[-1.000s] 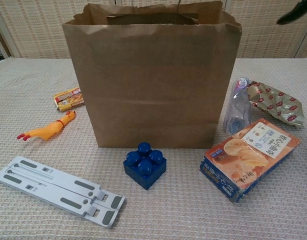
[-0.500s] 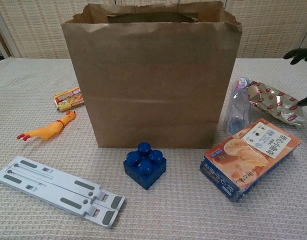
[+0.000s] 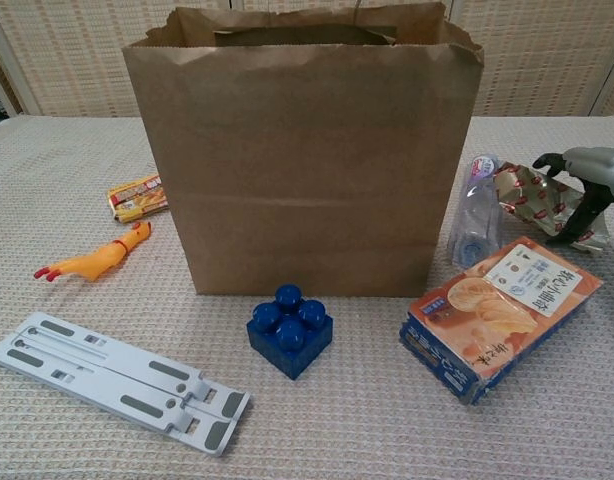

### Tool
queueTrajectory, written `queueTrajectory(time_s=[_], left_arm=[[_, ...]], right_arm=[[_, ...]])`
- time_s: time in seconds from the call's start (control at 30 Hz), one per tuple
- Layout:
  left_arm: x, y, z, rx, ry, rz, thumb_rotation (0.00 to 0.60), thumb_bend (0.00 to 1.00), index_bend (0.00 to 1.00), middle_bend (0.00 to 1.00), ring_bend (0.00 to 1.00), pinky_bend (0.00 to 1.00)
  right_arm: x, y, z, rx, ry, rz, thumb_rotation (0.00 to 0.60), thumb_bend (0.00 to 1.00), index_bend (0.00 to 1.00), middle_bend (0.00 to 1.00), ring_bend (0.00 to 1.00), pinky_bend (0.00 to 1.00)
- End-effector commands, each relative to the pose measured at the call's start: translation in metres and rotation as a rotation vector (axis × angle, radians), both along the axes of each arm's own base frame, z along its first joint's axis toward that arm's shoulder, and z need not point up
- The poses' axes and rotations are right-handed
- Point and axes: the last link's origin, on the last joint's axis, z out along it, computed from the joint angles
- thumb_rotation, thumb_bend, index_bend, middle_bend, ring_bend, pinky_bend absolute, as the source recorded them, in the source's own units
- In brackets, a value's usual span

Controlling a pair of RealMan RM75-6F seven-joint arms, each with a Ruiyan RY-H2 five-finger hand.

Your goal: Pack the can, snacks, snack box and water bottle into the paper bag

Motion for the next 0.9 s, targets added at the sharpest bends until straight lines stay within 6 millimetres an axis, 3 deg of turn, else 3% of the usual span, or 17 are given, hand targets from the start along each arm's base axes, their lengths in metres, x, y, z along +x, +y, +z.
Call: queueTrajectory(time_s=[0.03,0.17,0.37,0.57,0.73,0.9], left_arm=[[0.000,0.000,0.000,-0.002,-0.003,-0.002,0.600,0.38,0.05,0.00,0.00,0.00],[0.000,-0.001,0.000,-0.003,-0.006,-0.005,0.600,0.38,0.05,0.00,0.00,0.00],[0.000,-0.002,0.000,-0.002,-0.002,-0.006,0.600,0.38,0.05,0.00,0.00,0.00],[0.000,-0.002,0.000,0.002,0.003,-0.004,0.600,0.38,0.05,0.00,0.00,0.00],[0.001,-0.002,-0.001,0.003,0.005,-0.004,0.600,0.38,0.05,0.00,0.00,0.00],[0.001,-0.002,-0.001,0.004,0.006,-0.002,0.600,0.38,0.05,0.00,0.00,0.00]], right_arm=[[0.001,0.001,-0.004,-0.052,0.016,0.042,0.600,0.28,0.51,0.44,0.49,0.67],[-0.003,0.007,0.001,-0.083,0.002,0.065,0.600,0.34,0.72,0.60,0.68,0.80],[0.002,0.010,0.039,-0.160,-0.064,0.094,0.600,0.36,0.75,0.63,0.68,0.81],[0.021,0.010,0.101,-0.282,-0.137,0.144,0.600,0.36,0.76,0.63,0.68,0.82],[0.060,0.007,0.146,-0.378,-0.230,0.228,0.600,0.36,0.76,0.63,0.68,0.82],[0.121,0.007,0.171,-0.412,-0.246,0.378,0.600,0.36,0.76,0.63,0.68,0.82]])
